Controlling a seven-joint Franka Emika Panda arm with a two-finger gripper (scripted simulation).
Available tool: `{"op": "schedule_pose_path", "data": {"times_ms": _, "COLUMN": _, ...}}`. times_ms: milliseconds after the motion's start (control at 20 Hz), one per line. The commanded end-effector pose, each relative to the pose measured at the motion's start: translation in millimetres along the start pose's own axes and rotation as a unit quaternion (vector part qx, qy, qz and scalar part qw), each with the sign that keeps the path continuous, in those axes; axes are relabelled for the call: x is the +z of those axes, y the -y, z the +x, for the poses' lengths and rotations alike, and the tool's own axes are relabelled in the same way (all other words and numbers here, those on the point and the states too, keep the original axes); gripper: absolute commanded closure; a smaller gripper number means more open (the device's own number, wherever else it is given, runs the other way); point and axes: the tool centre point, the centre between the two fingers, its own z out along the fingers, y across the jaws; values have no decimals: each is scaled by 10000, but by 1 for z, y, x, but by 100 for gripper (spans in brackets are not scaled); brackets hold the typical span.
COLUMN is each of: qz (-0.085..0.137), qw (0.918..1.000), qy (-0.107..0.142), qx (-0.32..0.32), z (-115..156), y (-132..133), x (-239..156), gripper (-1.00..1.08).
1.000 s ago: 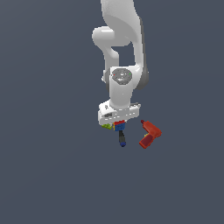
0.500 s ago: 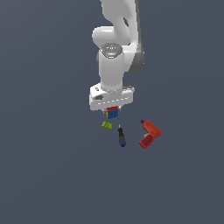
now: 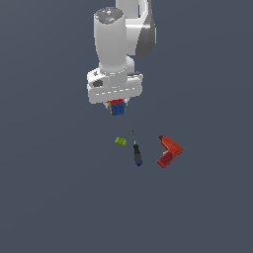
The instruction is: Pick up a designated object from a clutter of objects.
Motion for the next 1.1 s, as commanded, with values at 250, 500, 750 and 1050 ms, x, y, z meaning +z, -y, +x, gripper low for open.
{"op": "schedule_pose_path", "data": {"times_ms": 250, "qz": -1, "qw": 10000, "qy": -8, "qx": -1, "z": -34, "y": -21, "x": -58, "gripper": 108}}
{"op": "schedule_pose_path", "data": {"times_ms": 500, "qz": -6, "qw": 10000, "qy": -3, "qx": 2, "z": -50, "y": -32, "x": -87, "gripper": 108}}
{"op": "schedule_pose_path", "data": {"times_ms": 750, "qz": -12, "qw": 10000, "qy": -1, "qx": 3, "z": -59, "y": -40, "x": -105, "gripper": 108}}
{"op": "schedule_pose_path", "data": {"times_ms": 1050, "qz": -14, "qw": 10000, "qy": 0, "qx": 2, "z": -63, "y": -43, "x": -113, "gripper": 108}}
